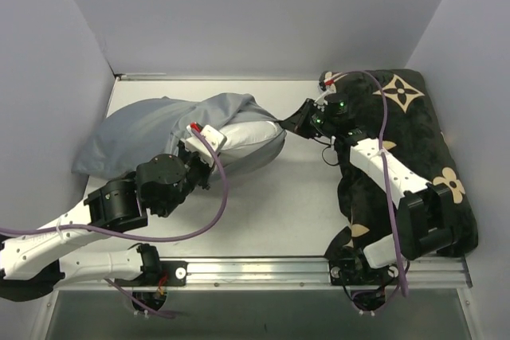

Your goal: Remove the pillowcase from the pillow

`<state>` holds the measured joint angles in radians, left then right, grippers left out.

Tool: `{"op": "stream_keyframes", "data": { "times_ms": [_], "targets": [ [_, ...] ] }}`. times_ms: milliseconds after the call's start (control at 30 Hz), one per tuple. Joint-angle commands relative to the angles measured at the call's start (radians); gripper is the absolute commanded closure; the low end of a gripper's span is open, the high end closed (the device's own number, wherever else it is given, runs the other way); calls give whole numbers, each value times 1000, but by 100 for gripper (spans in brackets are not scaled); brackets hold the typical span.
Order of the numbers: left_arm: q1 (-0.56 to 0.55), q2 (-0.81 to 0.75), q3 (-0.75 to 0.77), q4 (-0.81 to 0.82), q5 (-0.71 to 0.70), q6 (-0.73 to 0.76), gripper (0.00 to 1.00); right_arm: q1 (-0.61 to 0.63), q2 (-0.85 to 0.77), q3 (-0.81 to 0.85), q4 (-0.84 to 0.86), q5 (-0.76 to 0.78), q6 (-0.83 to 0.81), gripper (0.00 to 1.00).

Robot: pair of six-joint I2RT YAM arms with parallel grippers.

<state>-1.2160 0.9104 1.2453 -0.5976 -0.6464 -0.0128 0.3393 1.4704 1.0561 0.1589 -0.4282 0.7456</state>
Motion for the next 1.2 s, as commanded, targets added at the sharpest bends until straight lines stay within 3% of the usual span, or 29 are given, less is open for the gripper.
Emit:
{"op": "stream_keyframes", "data": {
  "times_ms": [0,233,300,667,900,1033,1167],
  "targets": [
    [-5,-93,55,332,-186,7,100,-62,48,-105,163,62,67,100],
    [-5,14,72,619,-367,181,100,7,-82,-337,407,51,152,100],
    [-7,54,91,721,-387,220,100,36,-122,-393,435,87,138,99],
    [-14,266,288,952,-403,441,100,106,-251,-536,515,219,126,97],
    [-16,370,440,960,-352,475,100,153,-217,-473,476,253,60,95],
    [-19,438,525,952,-349,467,100,326,-164,-392,371,420,-90,91],
    [-8,504,609,892,-323,445,100,402,-85,-381,338,531,-135,90]
  ]
}}
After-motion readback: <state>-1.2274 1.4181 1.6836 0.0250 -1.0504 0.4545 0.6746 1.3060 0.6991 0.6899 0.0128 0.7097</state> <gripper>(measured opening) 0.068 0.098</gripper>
